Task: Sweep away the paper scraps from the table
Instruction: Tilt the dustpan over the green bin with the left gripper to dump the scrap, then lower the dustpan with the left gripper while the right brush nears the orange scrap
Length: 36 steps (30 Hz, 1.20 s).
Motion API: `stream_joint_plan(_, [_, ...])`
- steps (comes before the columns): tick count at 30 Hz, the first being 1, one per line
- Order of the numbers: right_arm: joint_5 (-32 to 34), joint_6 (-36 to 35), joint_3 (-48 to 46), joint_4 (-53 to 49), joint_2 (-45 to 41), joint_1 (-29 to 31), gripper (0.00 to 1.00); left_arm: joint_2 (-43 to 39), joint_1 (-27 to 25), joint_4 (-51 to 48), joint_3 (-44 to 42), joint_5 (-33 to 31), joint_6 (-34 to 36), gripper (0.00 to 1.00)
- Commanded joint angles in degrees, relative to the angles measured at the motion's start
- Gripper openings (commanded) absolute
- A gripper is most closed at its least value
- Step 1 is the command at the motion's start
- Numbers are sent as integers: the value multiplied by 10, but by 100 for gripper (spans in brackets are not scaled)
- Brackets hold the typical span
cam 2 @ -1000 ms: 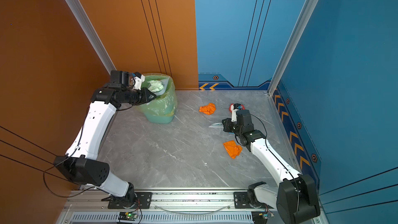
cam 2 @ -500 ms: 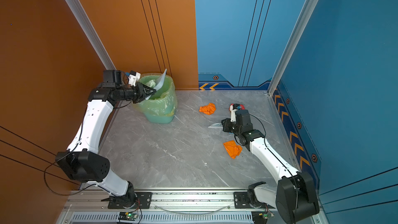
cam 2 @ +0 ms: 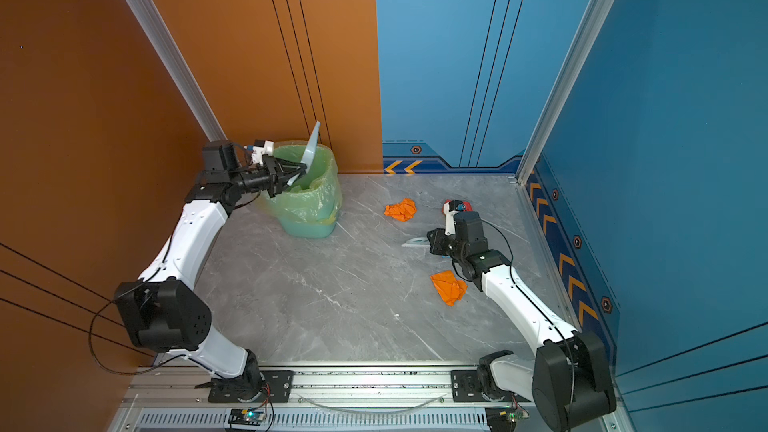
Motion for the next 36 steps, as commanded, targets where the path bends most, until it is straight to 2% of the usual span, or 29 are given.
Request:
stream_joint_plan(1, [-7,-1,11,8,2,4,0,-23,7,71,4,30,-41,0])
stream_joint_plan(4, [-5,-5,15,1,1,4,0,-35,7,54,12,20,-25,0])
stream_joint_plan(8, [3,-7,27,-6,5,5,0,-60,1,-17,27,-12,43,0])
stream_joint_plan(14, [24,-8,47,9,10,8,0,-113,-33,-51,14,-83,130,0])
stream_joint_plan(17, [52,-10,66,18,17,11,0,-144,-67,-95,3,-162,188,0])
stream_joint_plan(25, [152,12,114,91,65,33,0,-235,-163,-114,-103,-404,255,0])
stream_joint_plan(36, [307,28,212,169,206,65,0,-258,-272,-134,-204,-566,282,0])
